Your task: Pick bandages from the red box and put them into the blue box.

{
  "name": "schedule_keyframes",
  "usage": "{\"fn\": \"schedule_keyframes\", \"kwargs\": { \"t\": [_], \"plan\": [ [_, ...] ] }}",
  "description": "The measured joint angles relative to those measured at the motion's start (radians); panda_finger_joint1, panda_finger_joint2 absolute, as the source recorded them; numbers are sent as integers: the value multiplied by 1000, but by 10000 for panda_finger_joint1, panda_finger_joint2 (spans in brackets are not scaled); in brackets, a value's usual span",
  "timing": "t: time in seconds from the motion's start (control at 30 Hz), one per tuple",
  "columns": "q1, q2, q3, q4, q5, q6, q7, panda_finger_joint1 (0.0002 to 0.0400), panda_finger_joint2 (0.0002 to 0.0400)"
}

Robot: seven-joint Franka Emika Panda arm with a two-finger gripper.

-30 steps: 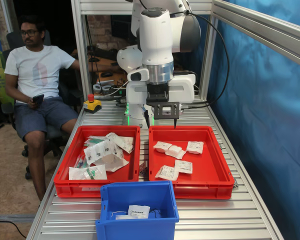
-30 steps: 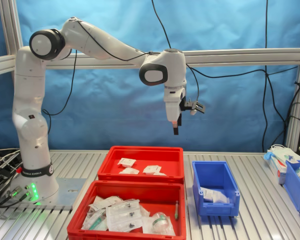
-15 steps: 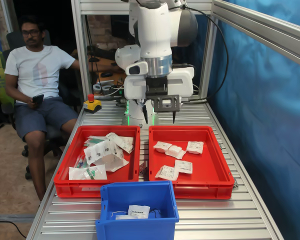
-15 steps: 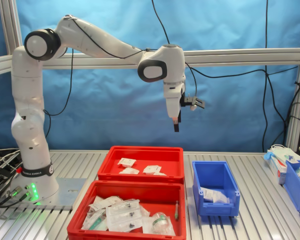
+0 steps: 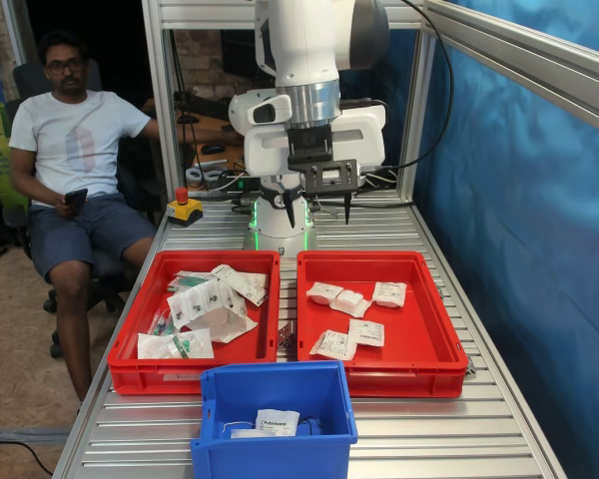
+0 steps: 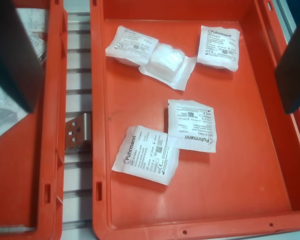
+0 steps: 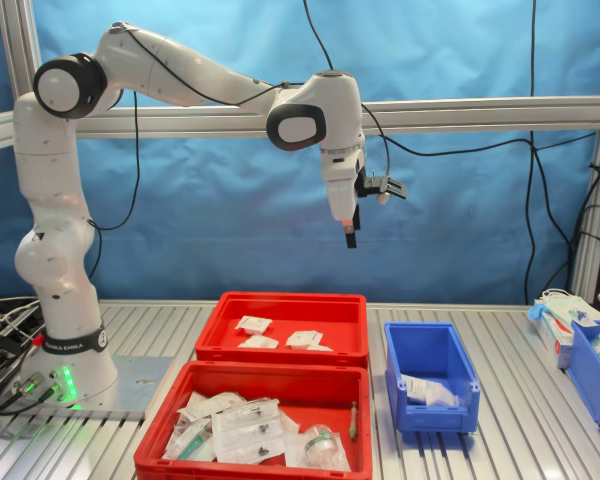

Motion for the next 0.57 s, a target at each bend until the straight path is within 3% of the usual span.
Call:
{"fn": "schedule_keyframes", "kwargs": {
  "t": [0.57],
  "plan": [
    [-15, 0, 17, -12, -1, -2, 0, 400, 400]
  ]
}}
